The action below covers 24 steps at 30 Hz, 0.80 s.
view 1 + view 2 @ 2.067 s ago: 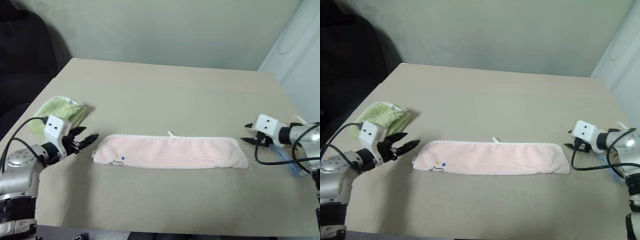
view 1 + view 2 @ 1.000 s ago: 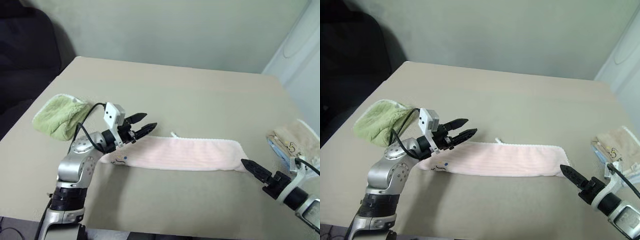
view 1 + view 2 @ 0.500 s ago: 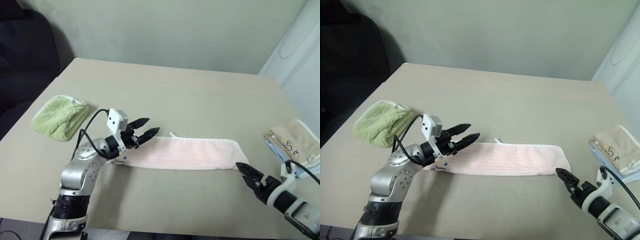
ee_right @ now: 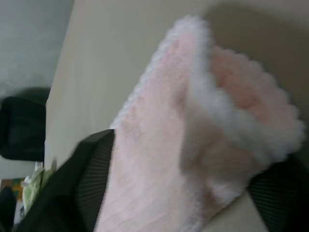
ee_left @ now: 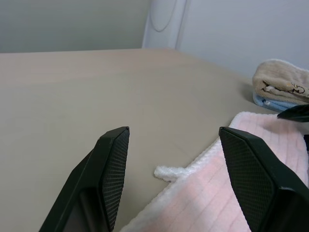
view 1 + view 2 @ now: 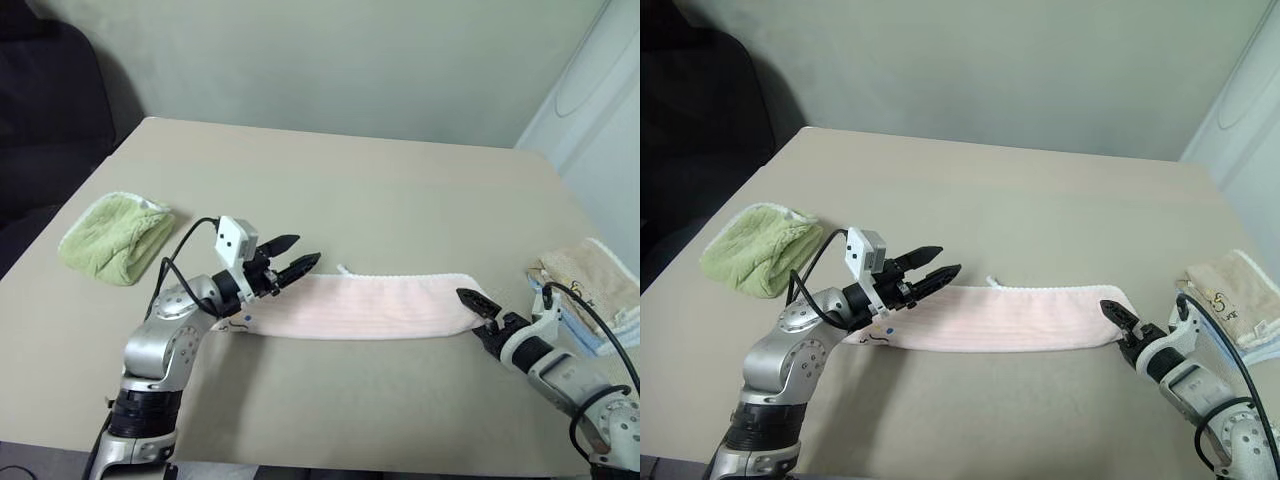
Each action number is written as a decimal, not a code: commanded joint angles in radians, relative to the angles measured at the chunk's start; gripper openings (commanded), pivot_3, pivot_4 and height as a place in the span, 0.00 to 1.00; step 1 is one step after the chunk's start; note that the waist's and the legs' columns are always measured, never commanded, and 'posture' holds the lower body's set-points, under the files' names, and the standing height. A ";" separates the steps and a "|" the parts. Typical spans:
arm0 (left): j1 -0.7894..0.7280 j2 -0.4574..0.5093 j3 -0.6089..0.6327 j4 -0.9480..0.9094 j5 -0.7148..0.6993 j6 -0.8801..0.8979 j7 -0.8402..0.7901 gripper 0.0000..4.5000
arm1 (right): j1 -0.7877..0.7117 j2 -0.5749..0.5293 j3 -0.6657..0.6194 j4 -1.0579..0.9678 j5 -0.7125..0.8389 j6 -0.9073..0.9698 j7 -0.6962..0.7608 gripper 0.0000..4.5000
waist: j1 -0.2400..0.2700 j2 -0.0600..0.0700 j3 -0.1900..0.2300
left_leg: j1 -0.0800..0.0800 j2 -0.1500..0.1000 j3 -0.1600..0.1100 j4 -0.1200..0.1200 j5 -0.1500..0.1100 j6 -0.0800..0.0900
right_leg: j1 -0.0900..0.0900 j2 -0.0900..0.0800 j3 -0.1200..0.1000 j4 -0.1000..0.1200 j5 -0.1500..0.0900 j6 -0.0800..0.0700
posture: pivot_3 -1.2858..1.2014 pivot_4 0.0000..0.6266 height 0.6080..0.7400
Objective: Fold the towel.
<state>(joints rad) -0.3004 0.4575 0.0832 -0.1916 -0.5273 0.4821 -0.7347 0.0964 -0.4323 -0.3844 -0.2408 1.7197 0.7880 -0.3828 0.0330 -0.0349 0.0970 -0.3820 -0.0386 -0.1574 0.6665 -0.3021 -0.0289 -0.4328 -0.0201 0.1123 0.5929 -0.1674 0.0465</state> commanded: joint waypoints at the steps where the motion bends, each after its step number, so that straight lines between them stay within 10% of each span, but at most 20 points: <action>1: -0.017 0.005 0.015 -0.042 -0.014 -0.007 0.004 0.71 | 0.009 0.005 -0.010 0.006 -0.026 -0.025 -0.028 0.62 | 0.000 0.000 0.000 | 0.000 0.000 0.000 0.000 0.000 0.000 | 0.000 0.000 0.000 0.000 0.000 0.000 | 0.52 0.24 1.00; 9: 0.014 0.004 0.017 -0.063 -0.018 -0.003 0.011 0.71 | 0.066 0.036 -0.060 -0.049 -0.018 -0.095 -0.084 0.00 | 0.002 0.000 -0.001 | -0.001 0.000 0.000 0.000 0.000 0.000 | 0.000 0.000 0.000 0.000 0.000 -0.001 | 0.52 0.24 1.00; 17: 0.002 -0.002 0.005 -0.051 -0.015 -0.001 0.003 0.71 | 0.074 -0.031 -0.133 -0.096 -0.046 -0.137 -0.076 0.00 | 0.011 0.002 0.000 | -0.002 -0.001 0.000 -0.001 -0.002 0.002 | 0.000 -0.002 0.000 -0.002 0.000 0.000 | 0.52 0.24 1.00; 24: -0.002 -0.006 -0.002 -0.037 -0.011 -0.004 -0.001 0.71 | 0.080 -0.302 -0.146 -0.138 -0.279 -0.069 0.191 0.00 | 0.006 0.004 0.000 | -0.003 0.000 0.001 -0.003 -0.002 0.001 | -0.001 -0.002 0.001 -0.001 -0.004 0.006 | 0.52 0.24 1.00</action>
<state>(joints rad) -0.2873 0.4554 0.0830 -0.2144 -0.5274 0.4840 -0.7338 0.1870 -0.6840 -0.5063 -0.3260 1.5073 0.7076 -0.2749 0.0385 -0.0312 0.0972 -0.3853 -0.0385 -0.1565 0.6632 -0.3045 -0.0284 -0.4334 -0.0223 0.1128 0.5916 -0.1715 0.0529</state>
